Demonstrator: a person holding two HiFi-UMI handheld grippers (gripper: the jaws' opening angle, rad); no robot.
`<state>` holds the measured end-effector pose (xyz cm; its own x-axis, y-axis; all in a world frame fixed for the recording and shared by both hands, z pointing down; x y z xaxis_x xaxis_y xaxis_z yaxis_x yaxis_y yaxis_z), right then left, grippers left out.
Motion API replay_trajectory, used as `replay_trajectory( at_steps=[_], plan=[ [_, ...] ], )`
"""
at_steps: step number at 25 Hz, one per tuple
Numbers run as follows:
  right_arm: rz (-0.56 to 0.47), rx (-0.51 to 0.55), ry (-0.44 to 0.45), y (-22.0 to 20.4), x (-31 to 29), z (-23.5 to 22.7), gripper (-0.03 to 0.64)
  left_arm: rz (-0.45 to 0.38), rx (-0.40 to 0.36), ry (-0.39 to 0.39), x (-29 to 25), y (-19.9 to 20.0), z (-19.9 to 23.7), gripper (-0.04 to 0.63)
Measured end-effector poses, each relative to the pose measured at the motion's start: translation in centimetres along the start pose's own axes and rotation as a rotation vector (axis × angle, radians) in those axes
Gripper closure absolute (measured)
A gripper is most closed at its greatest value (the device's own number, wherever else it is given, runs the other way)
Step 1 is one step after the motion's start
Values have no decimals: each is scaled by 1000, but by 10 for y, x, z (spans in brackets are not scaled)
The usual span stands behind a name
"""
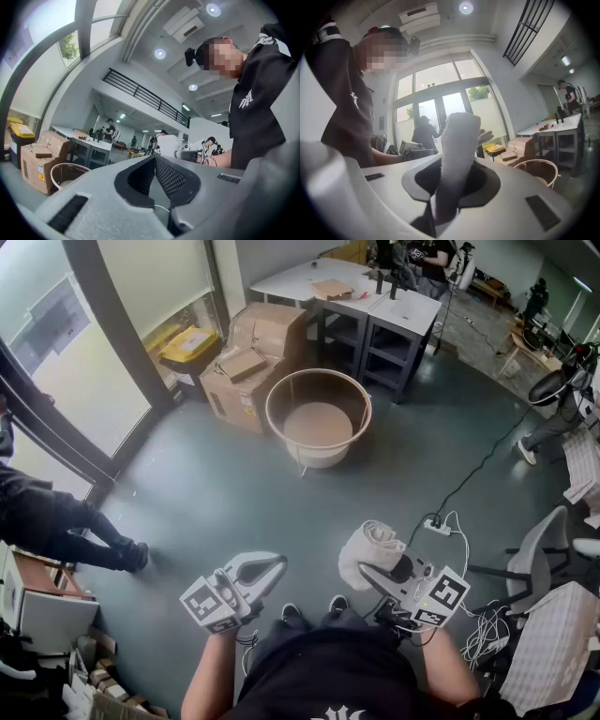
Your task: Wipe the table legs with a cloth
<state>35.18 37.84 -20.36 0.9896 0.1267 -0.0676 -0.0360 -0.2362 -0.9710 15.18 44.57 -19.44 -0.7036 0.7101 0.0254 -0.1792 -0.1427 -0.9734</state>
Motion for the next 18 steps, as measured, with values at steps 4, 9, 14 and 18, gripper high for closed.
replay_trajectory(
  at_steps=[4,9,14,18],
  plan=[
    [2,3,5,0,-9,7,526,1,1,-3,7,-1,0,588],
    [-6,-19,-2,-2,-19,10,526,14,12,-10,14,-6,2,588],
    [-4,-37,-2,-4,-26,14,525,24,24,-31,17,-6,1,588],
    [10,-43,7,-8,-38,24,525,34,35,-42,25,-2,-1,588]
  ],
)
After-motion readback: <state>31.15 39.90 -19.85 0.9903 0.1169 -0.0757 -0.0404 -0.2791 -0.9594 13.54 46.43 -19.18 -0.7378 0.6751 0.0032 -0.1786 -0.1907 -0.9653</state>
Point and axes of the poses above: the fingertips, and each gripper's own axes: x backward along the fingers, z to its left, y out of its top, the point moved 4 cm from there along x, backward along the fingers, and after that the axes turned 2 degrees about z, right-handed, at the moved point
